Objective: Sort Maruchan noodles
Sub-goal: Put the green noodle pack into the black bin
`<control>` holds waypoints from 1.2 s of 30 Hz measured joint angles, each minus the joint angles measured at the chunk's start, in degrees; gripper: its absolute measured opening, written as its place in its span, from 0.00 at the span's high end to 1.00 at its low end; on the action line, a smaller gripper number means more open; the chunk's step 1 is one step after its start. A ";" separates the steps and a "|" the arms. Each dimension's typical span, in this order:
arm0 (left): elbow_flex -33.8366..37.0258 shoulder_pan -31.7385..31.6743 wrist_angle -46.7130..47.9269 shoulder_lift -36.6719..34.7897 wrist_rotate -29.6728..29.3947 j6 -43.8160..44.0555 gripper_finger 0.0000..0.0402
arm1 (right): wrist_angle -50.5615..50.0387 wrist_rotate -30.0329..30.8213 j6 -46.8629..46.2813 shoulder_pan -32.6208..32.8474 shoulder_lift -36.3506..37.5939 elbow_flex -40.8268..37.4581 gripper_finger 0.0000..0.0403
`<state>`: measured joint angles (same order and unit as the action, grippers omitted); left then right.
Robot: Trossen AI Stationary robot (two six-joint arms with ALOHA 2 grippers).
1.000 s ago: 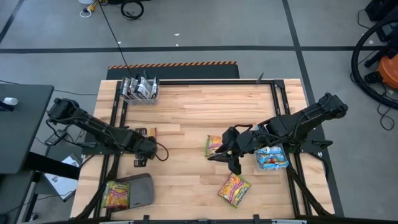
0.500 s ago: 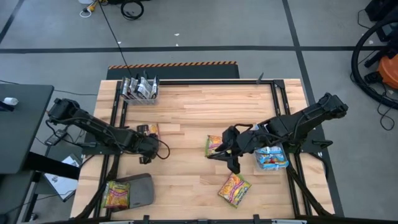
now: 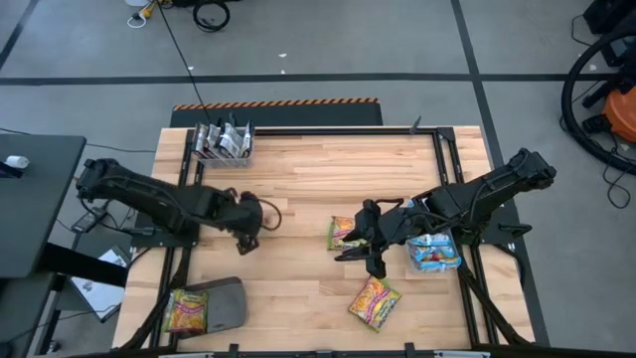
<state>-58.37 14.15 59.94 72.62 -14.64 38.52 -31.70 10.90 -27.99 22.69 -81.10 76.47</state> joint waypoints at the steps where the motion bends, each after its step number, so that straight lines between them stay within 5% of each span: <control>1: -3.08 0.12 2.21 0.00 1.19 2.89 0.99 | 0.02 0.00 0.85 -0.01 0.00 0.00 0.58; 9: -23.17 9.22 11.92 -0.05 6.29 36.66 1.00 | 0.07 -0.02 4.61 0.01 0.00 0.02 0.58; 18: -21.10 34.18 6.63 1.46 -3.71 69.30 1.00 | 1.13 2.32 4.27 1.45 -1.19 0.08 0.58; 28: -19.97 47.97 3.71 7.79 -8.84 82.90 1.00 | 9.05 3.00 -4.62 6.74 -7.65 0.07 0.58; 36: -19.97 47.16 9.09 12.62 -8.50 84.05 1.00 | 16.16 3.02 -13.89 11.41 -13.05 0.02 0.58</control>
<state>-78.35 61.31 69.02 85.25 -23.14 122.56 -15.55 13.91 -41.88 34.10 -94.15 76.49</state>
